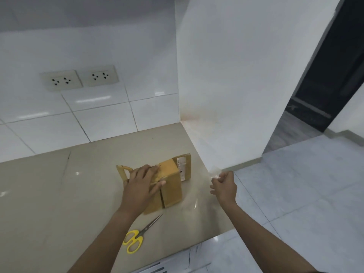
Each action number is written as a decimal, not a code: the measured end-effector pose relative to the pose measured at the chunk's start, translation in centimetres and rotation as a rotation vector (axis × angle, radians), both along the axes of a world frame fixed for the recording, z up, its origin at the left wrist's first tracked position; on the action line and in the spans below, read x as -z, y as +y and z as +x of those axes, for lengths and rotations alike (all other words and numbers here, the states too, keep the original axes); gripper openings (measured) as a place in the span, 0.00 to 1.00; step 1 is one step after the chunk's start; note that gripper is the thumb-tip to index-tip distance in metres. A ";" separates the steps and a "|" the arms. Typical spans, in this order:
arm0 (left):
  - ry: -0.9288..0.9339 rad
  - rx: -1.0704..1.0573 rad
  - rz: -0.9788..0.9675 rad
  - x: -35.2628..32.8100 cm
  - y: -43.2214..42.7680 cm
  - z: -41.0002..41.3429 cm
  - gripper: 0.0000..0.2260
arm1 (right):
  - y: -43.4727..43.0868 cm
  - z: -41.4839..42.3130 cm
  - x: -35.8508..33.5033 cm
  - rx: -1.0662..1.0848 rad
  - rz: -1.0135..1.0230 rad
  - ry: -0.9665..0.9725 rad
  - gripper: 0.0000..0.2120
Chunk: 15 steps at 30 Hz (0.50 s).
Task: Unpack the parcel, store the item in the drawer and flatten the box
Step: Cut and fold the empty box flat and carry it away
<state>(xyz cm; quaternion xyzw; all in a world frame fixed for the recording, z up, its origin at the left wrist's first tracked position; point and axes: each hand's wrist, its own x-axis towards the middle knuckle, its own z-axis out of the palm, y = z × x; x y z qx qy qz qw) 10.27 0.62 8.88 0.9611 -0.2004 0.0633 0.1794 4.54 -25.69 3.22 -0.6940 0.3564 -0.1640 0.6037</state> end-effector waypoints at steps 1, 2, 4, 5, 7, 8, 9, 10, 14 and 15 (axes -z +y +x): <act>0.003 0.000 0.001 -0.1 0.0 0.0 0.24 | -0.6 0.4 0.5 0.003 0.004 0.027 0.10; 0.007 -0.002 0.003 -0.1 -0.1 0.1 0.26 | -1.2 0.9 0.9 0.004 -0.001 0.057 0.10; 0.014 -0.007 -0.002 -0.3 -0.1 0.1 0.30 | -2.1 1.5 1.7 -0.022 -0.056 0.133 0.12; 0.015 -0.010 -0.005 -0.4 -0.2 0.2 0.31 | -2.5 1.8 2.0 -0.053 -0.095 0.168 0.12; 0.021 -0.017 0.003 -0.4 -0.5 0.4 0.32 | -3.1 2.3 2.5 -0.111 -0.152 0.216 0.14; 0.024 -0.020 0.010 -0.4 -0.6 0.4 0.32 | -3.2 2.5 2.7 -0.134 -0.169 0.238 0.15; 0.025 -0.023 0.013 -0.4 -0.7 0.4 0.32 | -3.1 2.5 2.9 -0.159 -0.184 0.264 0.16; 0.024 -0.029 0.013 -0.4 -0.8 0.5 0.32 | -3.1 2.6 3.1 -0.189 -0.201 0.301 0.18; 0.024 -0.041 0.006 -0.4 -1.1 0.6 0.31 | -3.1 2.5 4.1 -0.242 -0.223 0.455 0.22; 0.024 -0.044 0.003 -0.3 -1.0 0.6 0.31 | -3.2 2.5 4.2 -0.242 -0.226 0.484 0.24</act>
